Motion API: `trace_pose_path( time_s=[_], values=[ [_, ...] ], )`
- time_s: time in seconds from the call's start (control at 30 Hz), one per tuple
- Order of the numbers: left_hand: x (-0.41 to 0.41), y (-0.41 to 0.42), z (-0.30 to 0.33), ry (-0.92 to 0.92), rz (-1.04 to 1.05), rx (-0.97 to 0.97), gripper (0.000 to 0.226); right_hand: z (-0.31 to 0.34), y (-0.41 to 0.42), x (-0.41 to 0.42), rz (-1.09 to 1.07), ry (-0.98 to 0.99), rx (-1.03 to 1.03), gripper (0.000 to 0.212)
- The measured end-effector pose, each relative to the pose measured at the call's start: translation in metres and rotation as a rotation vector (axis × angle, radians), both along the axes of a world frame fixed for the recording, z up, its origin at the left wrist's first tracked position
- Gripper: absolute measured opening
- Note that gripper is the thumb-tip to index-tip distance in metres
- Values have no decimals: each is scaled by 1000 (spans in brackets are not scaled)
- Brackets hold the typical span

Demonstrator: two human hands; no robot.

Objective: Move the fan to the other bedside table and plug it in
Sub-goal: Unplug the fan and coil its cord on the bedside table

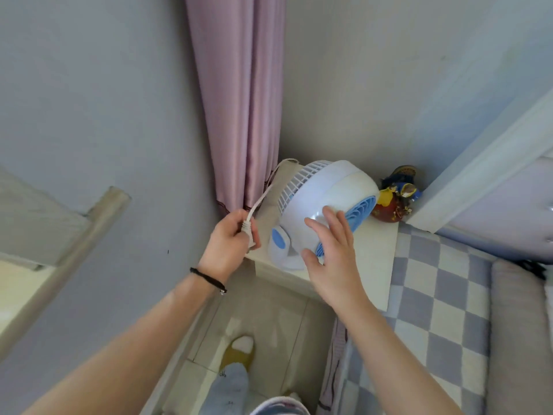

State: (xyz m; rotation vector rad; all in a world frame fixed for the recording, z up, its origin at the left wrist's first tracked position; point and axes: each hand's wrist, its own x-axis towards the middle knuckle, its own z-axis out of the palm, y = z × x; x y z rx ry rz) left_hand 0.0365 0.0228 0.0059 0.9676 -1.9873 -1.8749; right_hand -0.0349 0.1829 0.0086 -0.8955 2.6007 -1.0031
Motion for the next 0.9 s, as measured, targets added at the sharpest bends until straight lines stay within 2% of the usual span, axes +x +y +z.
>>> trace_pose_path(
  time_s=[0.13,0.23,0.33,0.4,0.5,0.57,0.6,0.67,0.7,0.77,0.9],
  values=[
    [26,12,73,71,-148,29,31,40,-10,11,43,-90,-104,54],
    [43,16,120,105,-312,31,36,69,-21,14,135,-117,-205,59],
    [52,19,158,210,-354,85,37,88,-26,16,217,-258,-211,44],
    [57,17,173,269,-331,92,36,94,-25,16,220,-287,-187,37],
    [64,15,189,295,-358,60,33,103,-27,17,205,-285,-212,57],
    [66,16,198,308,-405,68,33,112,-31,15,224,-285,-207,59],
    [65,17,201,304,-420,74,32,116,-33,14,242,-289,-182,51],
    [61,16,206,255,-447,62,31,125,-36,13,271,-329,-88,20],
    [58,15,207,214,-469,59,30,129,-36,12,281,-334,-56,13],
    [56,11,207,131,-515,104,25,128,-35,11,279,-299,-31,31],
    [52,-1,206,39,-568,224,28,127,-40,7,180,-289,-116,35]
  ],
)
